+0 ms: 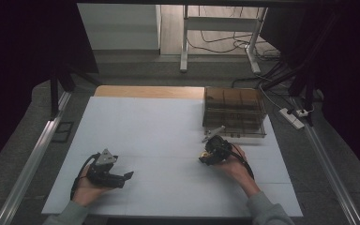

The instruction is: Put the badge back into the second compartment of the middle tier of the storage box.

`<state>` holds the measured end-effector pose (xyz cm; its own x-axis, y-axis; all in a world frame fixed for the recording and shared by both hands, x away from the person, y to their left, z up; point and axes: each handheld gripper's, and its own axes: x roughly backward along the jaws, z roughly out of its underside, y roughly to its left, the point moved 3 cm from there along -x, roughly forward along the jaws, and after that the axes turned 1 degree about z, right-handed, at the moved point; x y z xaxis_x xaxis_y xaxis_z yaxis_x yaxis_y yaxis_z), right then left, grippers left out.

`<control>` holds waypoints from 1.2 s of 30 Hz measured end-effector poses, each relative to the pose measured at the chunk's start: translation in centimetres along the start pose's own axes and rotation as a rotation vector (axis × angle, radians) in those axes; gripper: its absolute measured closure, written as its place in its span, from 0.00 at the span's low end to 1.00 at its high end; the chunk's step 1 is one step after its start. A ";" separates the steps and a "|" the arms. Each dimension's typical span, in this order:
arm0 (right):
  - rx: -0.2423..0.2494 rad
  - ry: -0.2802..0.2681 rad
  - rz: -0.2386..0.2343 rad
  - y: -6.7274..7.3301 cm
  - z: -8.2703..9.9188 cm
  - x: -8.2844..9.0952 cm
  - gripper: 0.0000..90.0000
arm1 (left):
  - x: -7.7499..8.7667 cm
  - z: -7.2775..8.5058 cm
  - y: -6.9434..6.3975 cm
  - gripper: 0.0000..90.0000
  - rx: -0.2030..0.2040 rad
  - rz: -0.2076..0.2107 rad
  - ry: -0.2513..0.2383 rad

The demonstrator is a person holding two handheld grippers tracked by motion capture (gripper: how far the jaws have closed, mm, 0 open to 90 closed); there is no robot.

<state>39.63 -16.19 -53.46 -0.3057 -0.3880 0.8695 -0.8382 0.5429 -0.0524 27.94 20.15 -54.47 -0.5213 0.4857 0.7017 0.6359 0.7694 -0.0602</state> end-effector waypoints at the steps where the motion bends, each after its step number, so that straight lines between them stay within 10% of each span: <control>1: 0.000 0.000 0.000 0.0 0.0 0.0 0.52 | 0.0 0.0 0.0 0.13 0.000 0.000 0.000; 36: 0.012 -0.105 0.025 0.3 -0.9 2.2 0.53 | 0.1 0.0 0.0 0.13 0.001 -0.001 -0.004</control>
<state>39.07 -16.22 -51.14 -0.3717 -0.4508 0.8115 -0.8350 0.5443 -0.0801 27.91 20.21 -54.40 -0.5241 0.4866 0.6990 0.6350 0.7702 -0.0601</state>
